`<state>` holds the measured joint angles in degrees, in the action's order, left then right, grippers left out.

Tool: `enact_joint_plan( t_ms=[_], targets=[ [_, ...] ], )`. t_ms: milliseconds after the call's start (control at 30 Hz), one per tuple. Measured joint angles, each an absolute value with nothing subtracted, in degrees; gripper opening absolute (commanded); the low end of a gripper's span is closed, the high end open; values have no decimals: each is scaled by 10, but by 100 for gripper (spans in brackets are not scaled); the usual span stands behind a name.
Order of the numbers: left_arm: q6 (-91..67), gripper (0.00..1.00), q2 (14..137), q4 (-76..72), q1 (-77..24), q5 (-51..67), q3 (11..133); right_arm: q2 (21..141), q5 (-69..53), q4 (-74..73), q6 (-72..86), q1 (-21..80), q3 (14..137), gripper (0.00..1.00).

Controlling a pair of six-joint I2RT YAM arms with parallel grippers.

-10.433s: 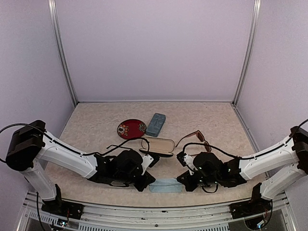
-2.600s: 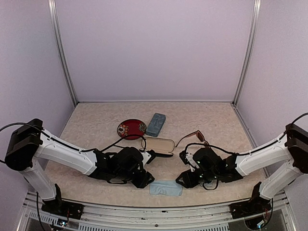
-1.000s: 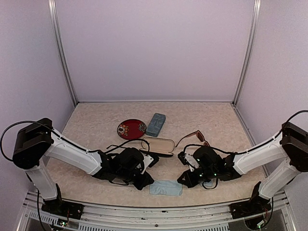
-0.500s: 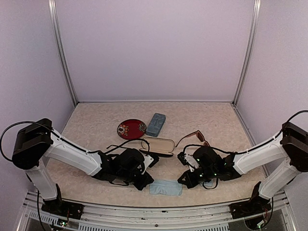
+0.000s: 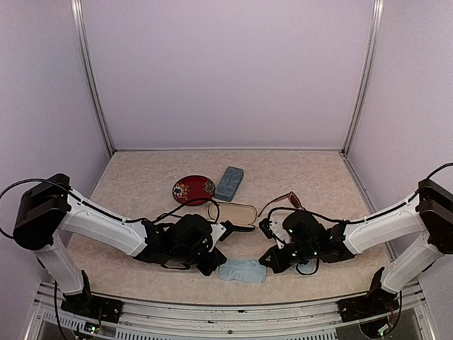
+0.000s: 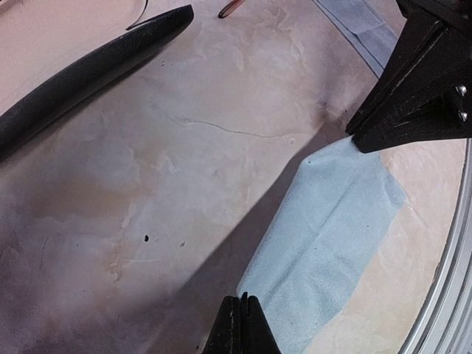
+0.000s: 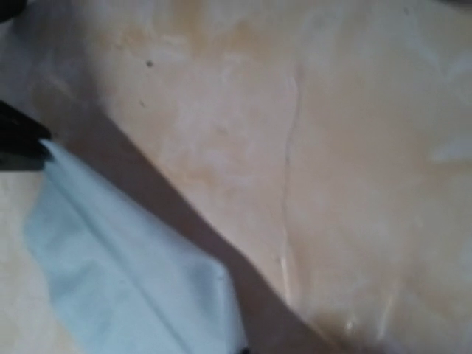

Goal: Organize the sunglasses
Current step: Pick up the folded cleaning cloth from the center of the board.

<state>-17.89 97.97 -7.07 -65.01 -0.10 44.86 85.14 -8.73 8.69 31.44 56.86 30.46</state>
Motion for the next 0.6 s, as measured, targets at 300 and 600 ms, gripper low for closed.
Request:
enact_joint_plan(
  t_ms=[300, 600],
  targets=[
    [-173, 0, 971, -56, -649, -7, 457, 851, -85, 71, 305, 566, 326, 0],
    [-166, 0, 964, -50, -641, -9, 462, 845, -77, 66, 296, 566, 335, 0]
  ],
)
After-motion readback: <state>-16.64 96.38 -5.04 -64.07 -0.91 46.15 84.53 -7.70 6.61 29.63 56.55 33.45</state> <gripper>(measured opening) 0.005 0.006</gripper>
